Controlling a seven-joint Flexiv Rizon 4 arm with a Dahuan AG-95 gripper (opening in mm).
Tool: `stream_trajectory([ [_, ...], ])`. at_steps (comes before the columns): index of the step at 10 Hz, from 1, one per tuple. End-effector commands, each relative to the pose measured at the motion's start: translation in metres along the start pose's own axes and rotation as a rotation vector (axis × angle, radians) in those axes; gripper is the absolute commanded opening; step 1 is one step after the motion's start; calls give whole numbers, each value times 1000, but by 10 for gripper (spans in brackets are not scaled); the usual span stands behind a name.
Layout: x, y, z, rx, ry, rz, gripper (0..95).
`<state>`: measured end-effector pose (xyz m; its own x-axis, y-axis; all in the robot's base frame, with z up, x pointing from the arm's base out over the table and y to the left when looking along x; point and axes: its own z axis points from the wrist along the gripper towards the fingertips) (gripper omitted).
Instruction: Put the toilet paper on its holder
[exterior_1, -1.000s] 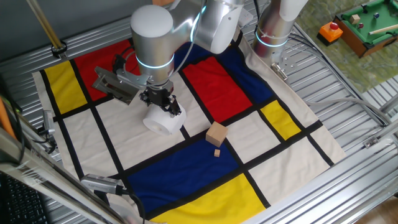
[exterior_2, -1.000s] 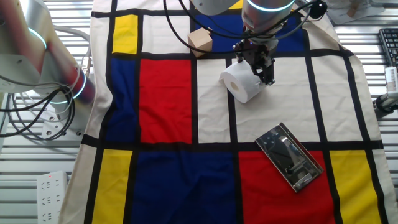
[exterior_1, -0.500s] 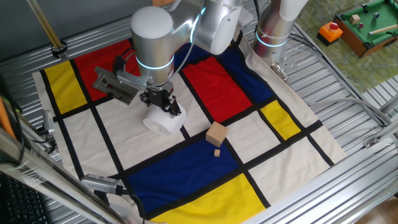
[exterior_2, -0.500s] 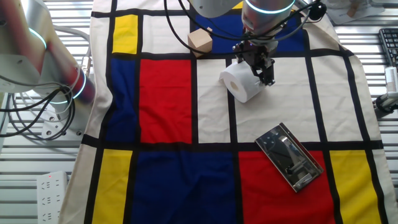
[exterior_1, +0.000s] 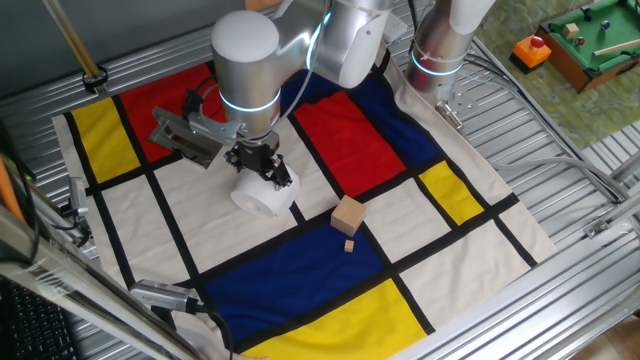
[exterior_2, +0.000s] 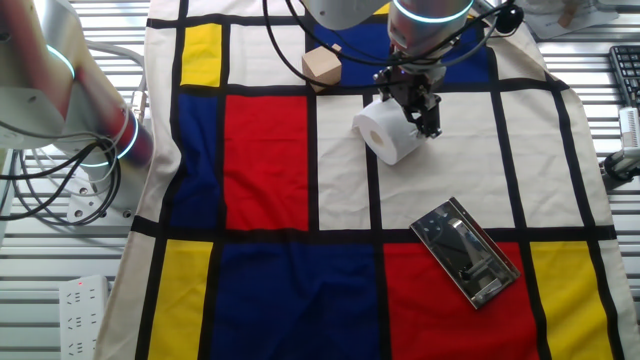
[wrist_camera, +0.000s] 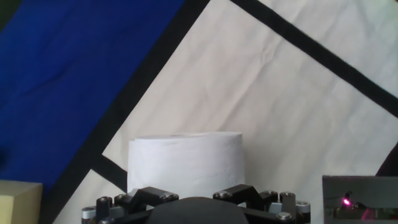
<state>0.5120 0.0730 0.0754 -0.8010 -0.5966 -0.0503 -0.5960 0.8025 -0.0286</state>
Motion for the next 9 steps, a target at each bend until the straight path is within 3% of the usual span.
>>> stream_trajectory([
  [1, -1, 2, 1, 2, 0, 3, 950],
  [9, 0, 12, 6, 2, -15, 16, 950],
])
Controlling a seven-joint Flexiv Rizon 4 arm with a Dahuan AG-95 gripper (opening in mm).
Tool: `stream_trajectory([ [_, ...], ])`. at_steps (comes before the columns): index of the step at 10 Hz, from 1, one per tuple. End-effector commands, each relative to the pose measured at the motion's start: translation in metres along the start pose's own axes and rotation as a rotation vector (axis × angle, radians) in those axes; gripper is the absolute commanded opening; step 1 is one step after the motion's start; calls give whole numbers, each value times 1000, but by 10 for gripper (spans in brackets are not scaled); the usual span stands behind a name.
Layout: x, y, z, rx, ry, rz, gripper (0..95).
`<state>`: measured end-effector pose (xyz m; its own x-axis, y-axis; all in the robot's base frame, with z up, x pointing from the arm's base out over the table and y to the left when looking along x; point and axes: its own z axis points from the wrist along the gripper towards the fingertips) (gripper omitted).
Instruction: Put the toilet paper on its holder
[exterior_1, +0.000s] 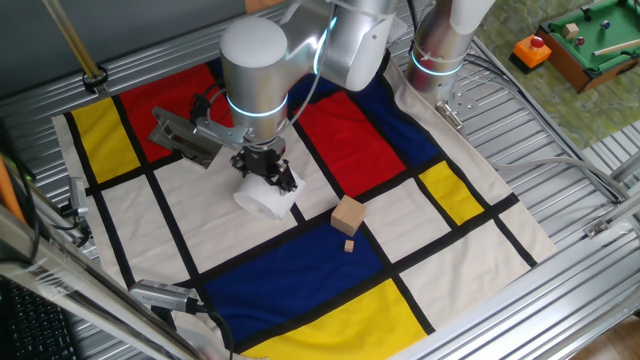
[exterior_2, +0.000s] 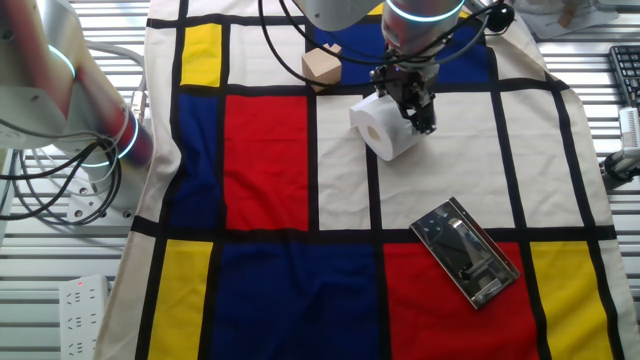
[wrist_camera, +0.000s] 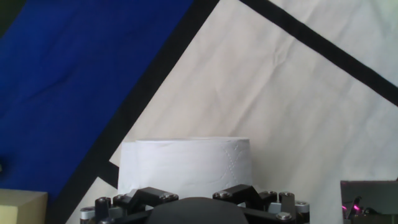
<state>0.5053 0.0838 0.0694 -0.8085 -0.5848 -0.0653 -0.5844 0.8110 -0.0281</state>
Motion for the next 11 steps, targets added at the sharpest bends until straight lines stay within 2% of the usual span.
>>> stream_trajectory([
  [1, 1, 0, 0, 2, -1, 1, 950],
  [4, 1, -1, 3, 0, -13, 2, 950],
  [11, 1, -1, 6, -2, -10, 7, 950],
])
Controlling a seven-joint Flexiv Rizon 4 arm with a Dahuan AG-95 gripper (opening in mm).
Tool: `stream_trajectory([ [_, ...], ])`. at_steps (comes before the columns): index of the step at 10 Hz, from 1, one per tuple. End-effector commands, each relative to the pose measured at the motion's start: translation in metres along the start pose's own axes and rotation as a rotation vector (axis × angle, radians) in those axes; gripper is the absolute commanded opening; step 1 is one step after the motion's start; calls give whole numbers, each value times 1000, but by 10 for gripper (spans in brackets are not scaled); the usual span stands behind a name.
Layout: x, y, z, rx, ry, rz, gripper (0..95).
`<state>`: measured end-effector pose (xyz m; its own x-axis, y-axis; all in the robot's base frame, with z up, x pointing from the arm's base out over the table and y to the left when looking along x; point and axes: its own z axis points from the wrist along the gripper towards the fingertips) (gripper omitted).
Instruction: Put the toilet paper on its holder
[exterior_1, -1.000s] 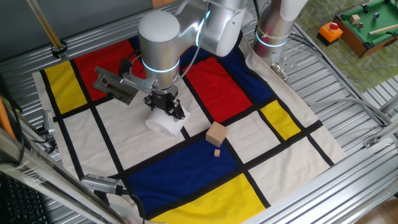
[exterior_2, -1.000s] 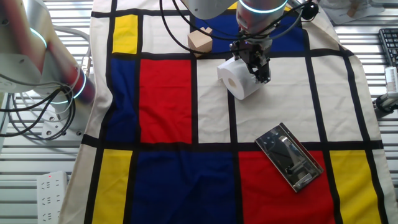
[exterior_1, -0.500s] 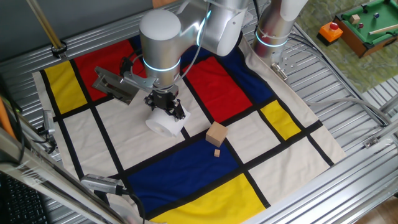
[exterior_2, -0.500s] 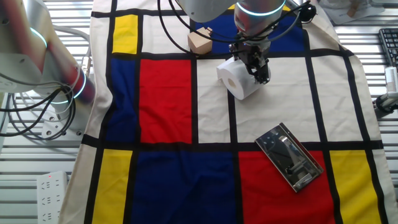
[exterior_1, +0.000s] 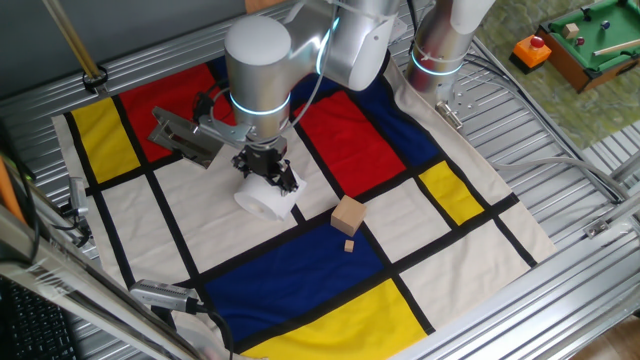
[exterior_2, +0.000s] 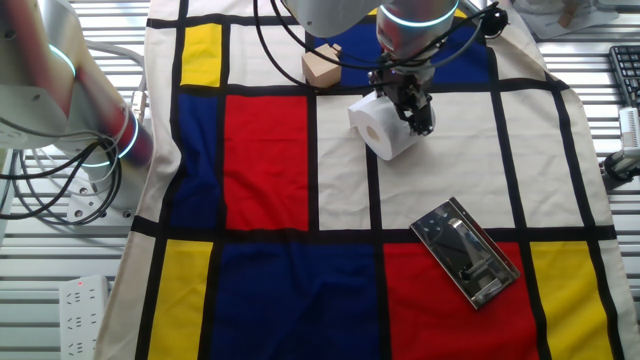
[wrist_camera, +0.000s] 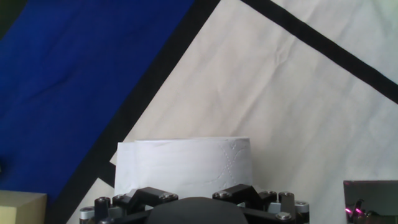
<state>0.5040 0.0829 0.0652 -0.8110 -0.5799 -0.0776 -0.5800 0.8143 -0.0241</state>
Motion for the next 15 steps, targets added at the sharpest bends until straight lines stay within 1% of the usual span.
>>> stream_trajectory([
  [1, -1, -1, 2, 0, 9, 5, 950],
  [2, -1, -1, 2, -8, 22, 10, 950],
  [4, -1, -1, 2, -14, 36, 14, 950],
  [5, -1, -1, 2, -12, 47, 17, 950],
  [7, -1, -1, 2, -12, 60, 22, 950],
  [10, 0, -1, 3, -24, 85, 31, 950],
  [15, 0, -2, 6, -21, 74, 28, 950],
])
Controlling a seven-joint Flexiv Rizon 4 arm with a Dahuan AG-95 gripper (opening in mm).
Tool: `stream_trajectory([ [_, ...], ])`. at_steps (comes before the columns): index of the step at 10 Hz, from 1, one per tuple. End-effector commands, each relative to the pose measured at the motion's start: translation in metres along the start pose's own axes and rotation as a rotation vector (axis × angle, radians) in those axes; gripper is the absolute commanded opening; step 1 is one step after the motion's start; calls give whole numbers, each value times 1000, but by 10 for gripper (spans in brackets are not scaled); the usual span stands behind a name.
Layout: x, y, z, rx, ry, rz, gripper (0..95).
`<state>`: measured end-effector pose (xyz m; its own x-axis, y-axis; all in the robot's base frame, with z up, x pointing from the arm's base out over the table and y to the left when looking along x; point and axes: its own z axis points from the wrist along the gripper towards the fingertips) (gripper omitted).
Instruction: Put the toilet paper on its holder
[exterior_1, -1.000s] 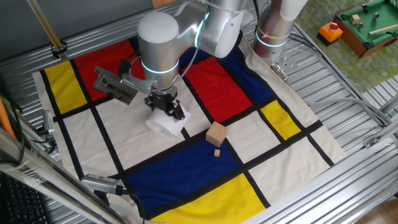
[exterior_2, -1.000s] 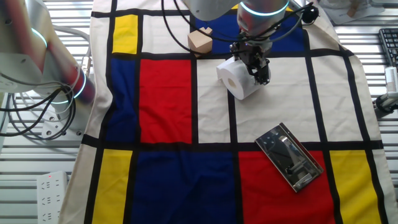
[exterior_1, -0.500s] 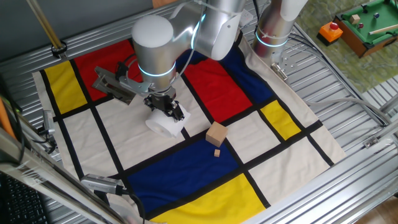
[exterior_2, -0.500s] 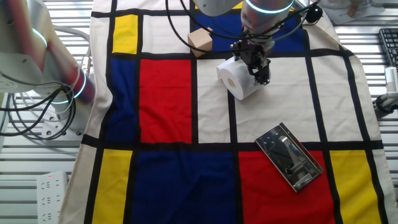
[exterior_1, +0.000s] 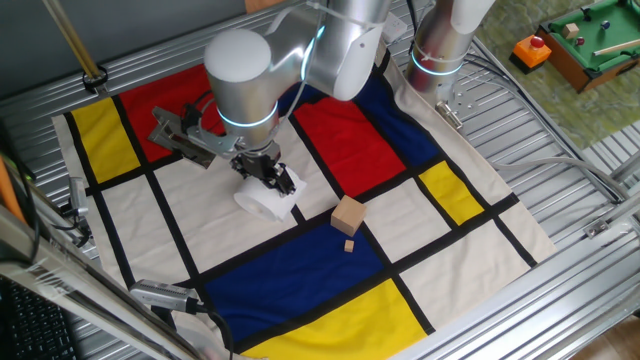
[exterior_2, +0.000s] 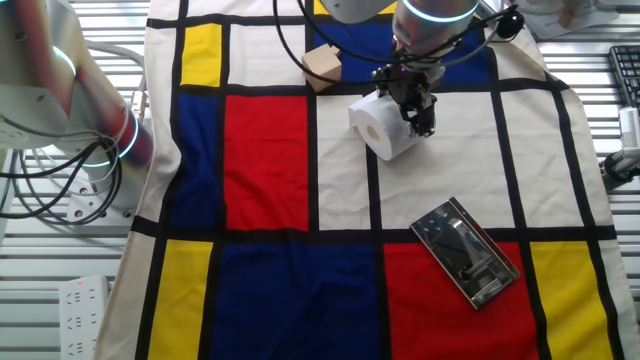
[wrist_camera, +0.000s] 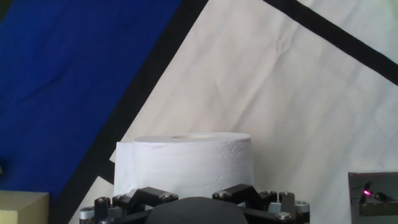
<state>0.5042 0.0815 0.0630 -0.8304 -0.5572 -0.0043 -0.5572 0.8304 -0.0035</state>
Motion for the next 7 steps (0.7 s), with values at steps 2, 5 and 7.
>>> stream_trajectory([
  [2, -1, -1, 7, -2, -7, -2, 950],
  [5, -1, -1, 6, -8, -7, 27, 190],
  [7, -1, -1, 6, -15, -8, 46, 0],
])
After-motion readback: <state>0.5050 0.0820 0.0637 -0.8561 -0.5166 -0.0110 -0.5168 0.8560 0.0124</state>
